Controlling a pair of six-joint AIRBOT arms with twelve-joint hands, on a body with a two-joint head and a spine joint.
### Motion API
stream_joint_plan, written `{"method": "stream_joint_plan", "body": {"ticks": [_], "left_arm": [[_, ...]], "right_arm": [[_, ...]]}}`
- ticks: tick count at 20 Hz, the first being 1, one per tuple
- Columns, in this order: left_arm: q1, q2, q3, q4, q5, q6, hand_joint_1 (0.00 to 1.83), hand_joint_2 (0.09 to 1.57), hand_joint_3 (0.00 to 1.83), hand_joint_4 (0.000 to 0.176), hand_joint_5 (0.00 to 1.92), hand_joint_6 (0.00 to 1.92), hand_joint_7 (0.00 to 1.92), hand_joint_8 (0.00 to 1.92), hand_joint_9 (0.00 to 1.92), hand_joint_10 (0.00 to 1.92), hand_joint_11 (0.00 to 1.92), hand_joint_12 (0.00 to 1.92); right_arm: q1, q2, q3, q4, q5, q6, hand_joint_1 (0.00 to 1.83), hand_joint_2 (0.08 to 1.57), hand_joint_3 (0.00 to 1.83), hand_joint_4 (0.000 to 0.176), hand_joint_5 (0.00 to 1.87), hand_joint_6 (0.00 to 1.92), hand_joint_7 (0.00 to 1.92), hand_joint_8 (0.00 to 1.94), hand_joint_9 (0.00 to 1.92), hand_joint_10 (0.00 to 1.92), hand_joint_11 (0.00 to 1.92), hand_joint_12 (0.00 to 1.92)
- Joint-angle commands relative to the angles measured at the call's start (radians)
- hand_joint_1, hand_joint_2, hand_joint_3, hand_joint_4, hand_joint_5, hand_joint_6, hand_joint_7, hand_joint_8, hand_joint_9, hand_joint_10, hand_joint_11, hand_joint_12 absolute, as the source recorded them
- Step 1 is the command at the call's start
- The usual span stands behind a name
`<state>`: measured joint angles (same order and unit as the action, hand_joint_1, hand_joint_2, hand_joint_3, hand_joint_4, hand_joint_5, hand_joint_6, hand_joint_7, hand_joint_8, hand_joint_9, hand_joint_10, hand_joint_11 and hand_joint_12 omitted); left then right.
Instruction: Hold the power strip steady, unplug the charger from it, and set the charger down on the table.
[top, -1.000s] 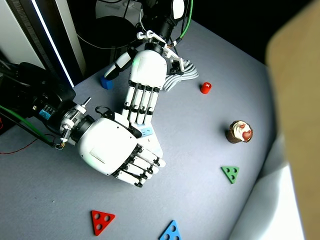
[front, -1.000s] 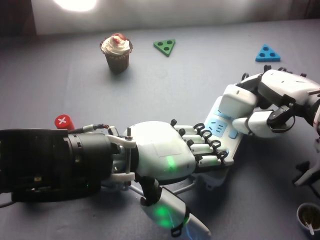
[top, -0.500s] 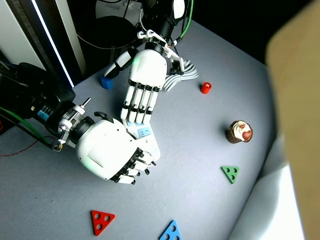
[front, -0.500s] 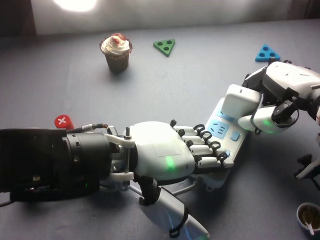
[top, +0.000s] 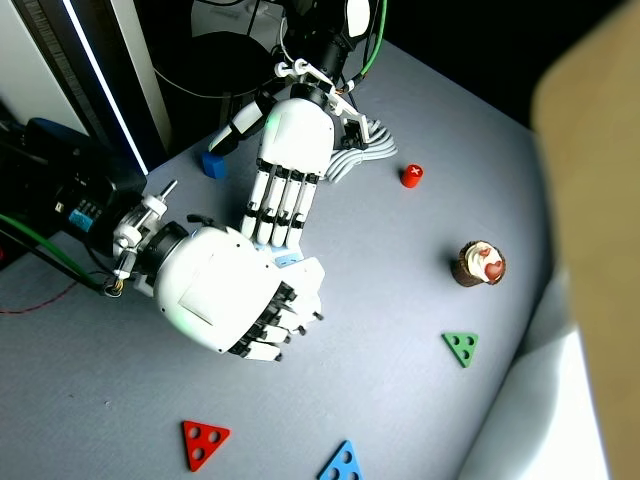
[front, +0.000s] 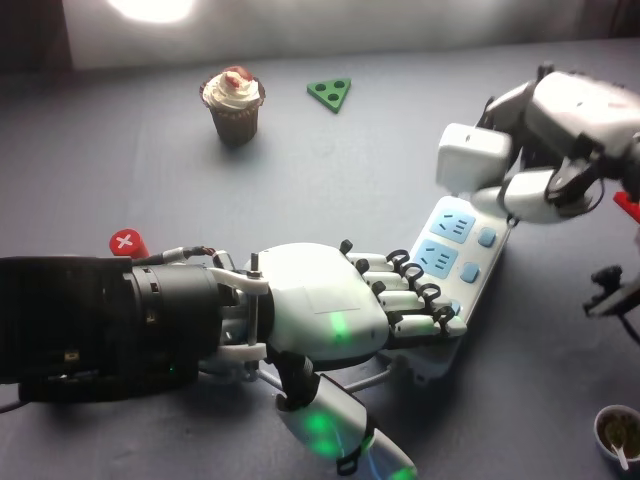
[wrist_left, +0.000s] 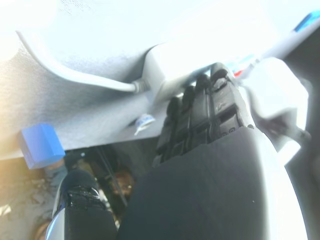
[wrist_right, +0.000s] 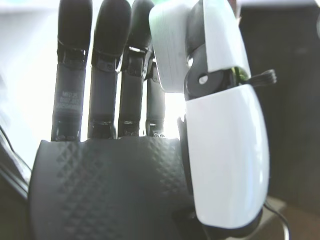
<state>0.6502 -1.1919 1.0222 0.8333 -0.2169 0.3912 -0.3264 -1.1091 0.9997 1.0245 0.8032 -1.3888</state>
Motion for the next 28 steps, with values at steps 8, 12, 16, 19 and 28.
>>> {"method": "stream_joint_plan", "body": {"ticks": [8, 12, 16, 19, 28], "left_arm": [[-0.011, 0.001, 0.001, -0.006, -0.043, -0.004, 0.00, 0.98, 0.00, 0.000, 0.04, 0.00, 0.06, 0.00, 0.06, 0.00, 0.05, 0.04], [-0.013, 0.002, 0.001, -0.007, -0.043, -0.004, 0.00, 0.98, 0.00, 0.000, 0.04, 0.01, 0.07, 0.01, 0.06, 0.01, 0.05, 0.04], [-0.015, 0.002, 0.000, -0.007, -0.043, -0.004, 0.00, 0.97, 0.00, 0.000, 0.05, 0.01, 0.07, 0.01, 0.06, 0.01, 0.05, 0.04], [-0.015, 0.002, 0.000, -0.007, -0.043, -0.004, 0.00, 0.98, 0.00, 0.000, 0.04, 0.00, 0.07, 0.01, 0.06, 0.01, 0.05, 0.04], [-0.016, 0.005, 0.000, -0.007, -0.043, -0.004, 0.00, 0.97, 0.00, 0.000, 0.05, 0.01, 0.07, 0.01, 0.07, 0.01, 0.06, 0.04]], "right_arm": [[0.036, 0.119, -0.055, -0.050, 0.086, 0.004, 1.38, 1.11, 0.00, 0.000, 0.86, 1.01, 1.04, 0.79, 0.98, 1.22, 0.80, 1.24], [-0.001, 0.181, -0.075, -0.076, 0.086, -0.086, 1.38, 1.12, 0.00, 0.000, 0.86, 0.99, 1.02, 0.85, 0.96, 1.24, 0.78, 1.22], [-0.037, 0.249, -0.100, -0.051, -0.015, -0.129, 1.38, 1.12, 0.00, 0.000, 0.83, 1.05, 1.01, 0.82, 0.98, 1.23, 0.81, 1.22], [-0.012, 0.281, -0.094, 0.049, -0.233, -0.113, 1.38, 1.10, 0.00, 0.000, 0.89, 0.98, 1.04, 0.77, 0.99, 1.20, 0.80, 1.20], [-0.025, 0.320, -0.075, 0.278, -0.445, -0.168, 1.37, 1.12, 0.00, 0.000, 0.81, 1.10, 0.99, 0.84, 0.98, 1.21, 0.81, 1.19]]}}
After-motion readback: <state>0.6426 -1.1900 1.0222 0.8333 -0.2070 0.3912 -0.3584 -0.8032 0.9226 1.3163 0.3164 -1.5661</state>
